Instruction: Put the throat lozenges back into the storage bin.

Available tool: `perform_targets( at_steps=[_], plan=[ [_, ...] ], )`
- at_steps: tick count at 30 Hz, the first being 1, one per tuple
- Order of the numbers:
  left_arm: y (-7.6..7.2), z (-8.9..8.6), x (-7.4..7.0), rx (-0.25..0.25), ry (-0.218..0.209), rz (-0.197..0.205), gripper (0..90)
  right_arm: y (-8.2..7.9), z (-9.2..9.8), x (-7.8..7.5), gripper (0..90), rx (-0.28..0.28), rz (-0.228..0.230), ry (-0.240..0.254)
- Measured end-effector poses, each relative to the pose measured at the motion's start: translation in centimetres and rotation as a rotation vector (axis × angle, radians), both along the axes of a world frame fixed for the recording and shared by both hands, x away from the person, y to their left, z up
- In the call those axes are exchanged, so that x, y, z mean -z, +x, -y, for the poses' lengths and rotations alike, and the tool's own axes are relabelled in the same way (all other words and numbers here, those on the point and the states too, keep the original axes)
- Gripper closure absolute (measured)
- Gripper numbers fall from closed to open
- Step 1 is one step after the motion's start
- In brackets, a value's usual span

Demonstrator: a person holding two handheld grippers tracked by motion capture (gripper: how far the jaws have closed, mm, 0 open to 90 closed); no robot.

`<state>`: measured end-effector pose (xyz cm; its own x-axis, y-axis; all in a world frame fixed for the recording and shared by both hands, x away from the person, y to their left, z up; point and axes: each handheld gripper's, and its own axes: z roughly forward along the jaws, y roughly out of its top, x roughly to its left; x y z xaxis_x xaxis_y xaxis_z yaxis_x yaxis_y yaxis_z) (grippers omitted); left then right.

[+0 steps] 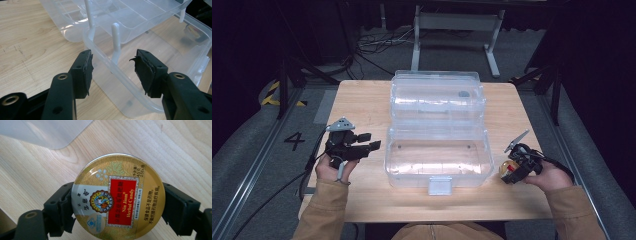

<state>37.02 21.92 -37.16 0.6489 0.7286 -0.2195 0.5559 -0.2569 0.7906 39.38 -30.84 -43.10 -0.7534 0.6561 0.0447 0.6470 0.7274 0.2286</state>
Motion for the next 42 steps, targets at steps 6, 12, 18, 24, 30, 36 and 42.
perform_targets(
  at_steps=[6,12,18,24,30,36,42],
  plan=[
    [0.0,0.0,0.0,-0.005,0.002,-0.001,48.3,-0.1,0.1,-0.7,20.2,0.006,0.020,0.017],
    [0.0,-0.1,0.0,-0.007,0.006,0.000,48.2,-0.2,0.4,-1.7,20.3,0.022,0.052,0.046],
    [-0.1,-0.1,0.1,-0.013,0.004,0.000,48.3,-0.3,0.7,-2.9,20.3,0.035,0.085,0.085],
    [-0.7,-0.7,0.2,-0.033,0.003,-0.004,48.2,-0.1,0.6,-3.9,20.3,0.031,0.110,0.107],
    [-1.3,-1.5,0.3,-0.056,0.009,-0.002,48.2,0.2,0.3,-5.0,20.3,0.020,0.141,0.131],
    [-1.5,-1.7,0.3,-0.068,0.002,-0.003,48.2,0.1,-0.2,-5.8,20.3,0.003,0.161,0.149],
    [-1.2,-1.6,0.4,-0.065,-0.002,-0.006,48.2,-0.1,-0.6,-6.8,20.3,-0.005,0.178,0.161]
  ],
)
